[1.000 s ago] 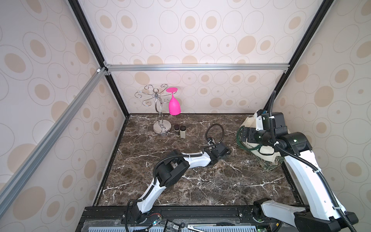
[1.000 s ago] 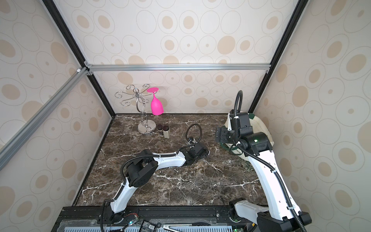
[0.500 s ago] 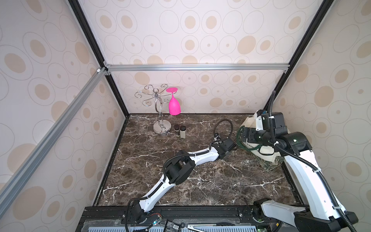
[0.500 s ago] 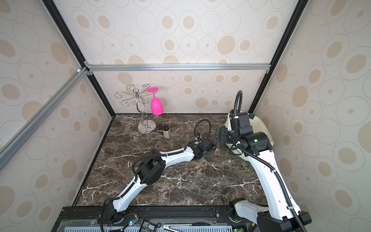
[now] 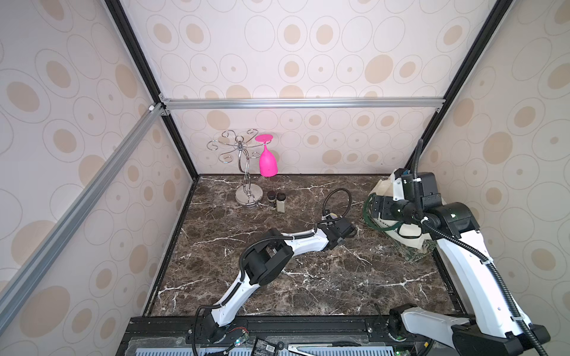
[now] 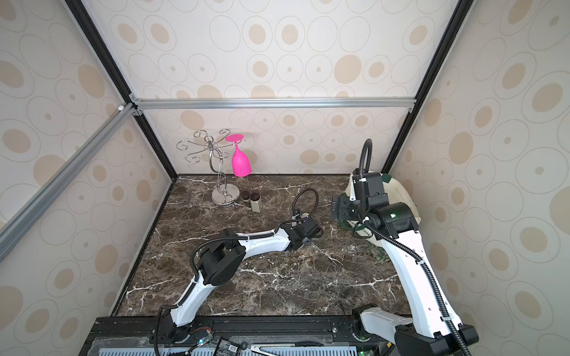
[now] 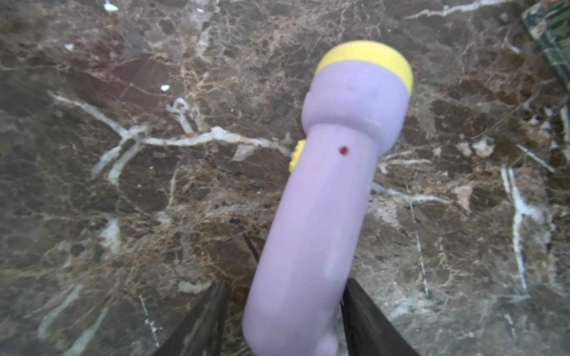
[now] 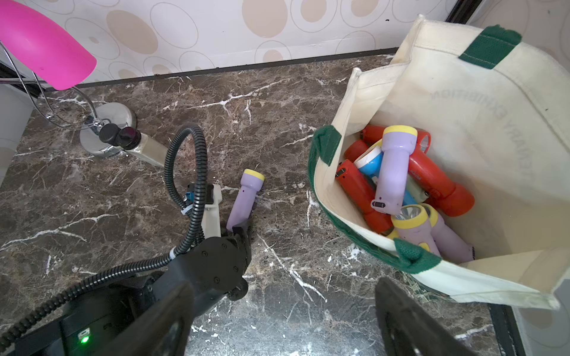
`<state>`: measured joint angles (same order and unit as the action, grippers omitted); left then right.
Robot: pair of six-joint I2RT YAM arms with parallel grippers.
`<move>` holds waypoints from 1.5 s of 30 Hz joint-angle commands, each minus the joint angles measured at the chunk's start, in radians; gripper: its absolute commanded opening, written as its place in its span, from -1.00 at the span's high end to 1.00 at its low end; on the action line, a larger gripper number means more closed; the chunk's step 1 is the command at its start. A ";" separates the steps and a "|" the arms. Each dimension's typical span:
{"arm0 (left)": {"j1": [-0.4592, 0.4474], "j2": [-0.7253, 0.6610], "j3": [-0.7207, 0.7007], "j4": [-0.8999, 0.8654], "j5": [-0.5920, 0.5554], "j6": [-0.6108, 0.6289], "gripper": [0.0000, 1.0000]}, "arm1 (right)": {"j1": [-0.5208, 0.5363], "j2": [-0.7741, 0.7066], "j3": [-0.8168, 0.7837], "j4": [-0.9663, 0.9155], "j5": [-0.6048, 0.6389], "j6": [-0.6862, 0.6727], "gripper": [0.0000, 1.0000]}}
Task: Put the flashlights into the tote bags
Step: Pick up the flashlight from the center of the board.
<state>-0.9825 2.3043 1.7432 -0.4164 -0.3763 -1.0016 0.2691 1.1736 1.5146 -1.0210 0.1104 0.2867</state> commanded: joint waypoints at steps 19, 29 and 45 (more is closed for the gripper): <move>0.020 0.112 0.079 -0.086 0.004 0.108 0.28 | 0.004 -0.024 -0.010 0.004 -0.016 0.002 -0.81; 0.019 -0.155 -0.256 0.163 0.058 0.039 0.79 | 0.004 -0.045 -0.069 0.015 -0.110 0.038 -0.71; -0.042 -0.788 -0.976 0.907 0.216 0.079 1.00 | 0.004 -0.058 -0.245 0.163 -0.542 0.111 -0.64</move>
<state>-0.9977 1.5917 0.8062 0.3317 -0.1780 -0.9585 0.2691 1.1294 1.3064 -0.9310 -0.2829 0.3649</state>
